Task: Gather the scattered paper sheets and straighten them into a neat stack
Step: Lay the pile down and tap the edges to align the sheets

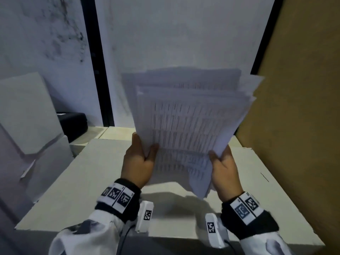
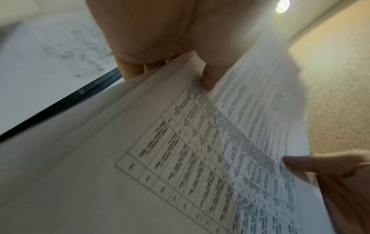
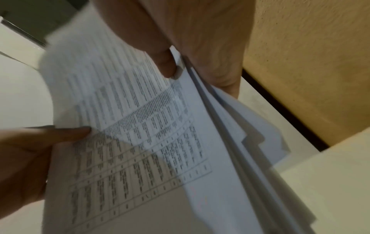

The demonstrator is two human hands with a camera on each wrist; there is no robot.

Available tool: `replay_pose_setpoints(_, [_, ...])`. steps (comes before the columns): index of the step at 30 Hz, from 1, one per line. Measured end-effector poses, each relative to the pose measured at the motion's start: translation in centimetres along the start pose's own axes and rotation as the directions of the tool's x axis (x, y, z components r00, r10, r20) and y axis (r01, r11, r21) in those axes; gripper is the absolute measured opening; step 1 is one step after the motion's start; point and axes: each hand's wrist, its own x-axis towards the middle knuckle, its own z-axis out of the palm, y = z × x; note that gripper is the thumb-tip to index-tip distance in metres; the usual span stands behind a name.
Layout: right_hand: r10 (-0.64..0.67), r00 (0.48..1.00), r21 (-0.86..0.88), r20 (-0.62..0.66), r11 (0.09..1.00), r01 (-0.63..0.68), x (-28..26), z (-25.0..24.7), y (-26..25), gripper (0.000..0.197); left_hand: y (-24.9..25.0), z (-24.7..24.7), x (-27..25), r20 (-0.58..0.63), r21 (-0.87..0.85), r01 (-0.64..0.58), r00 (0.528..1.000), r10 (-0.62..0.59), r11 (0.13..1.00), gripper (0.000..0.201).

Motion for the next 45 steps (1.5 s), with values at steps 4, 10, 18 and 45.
replay_pose_setpoints(4, [0.083,0.979,-0.118,0.188,0.991,-0.062,-4.5,1.8,1.9,0.034,-2.7,1.9,-4.7,0.121,0.032,0.002,0.993,-0.006,0.999,0.028])
replay_pose_setpoints(10, [0.065,0.993,-0.061,0.1,0.996,-0.059,-4.4,1.7,1.9,0.042,-3.1,2.1,-4.3,0.1,-0.138,0.142,0.987,-0.129,0.98,0.05])
replay_pose_setpoints(18, [0.104,0.983,0.035,0.15,0.993,-0.11,-1.6,-0.9,0.2,0.034,-1.0,-1.2,0.4,0.037,-0.342,0.135,0.991,-0.13,0.93,0.053])
replay_pose_setpoints(45, [-0.035,0.993,0.243,0.109,0.97,0.008,-1.1,-1.6,-1.7,0.052,2.0,-1.1,0.9,-0.048,-0.4,0.031,0.997,-0.055,0.916,0.068])
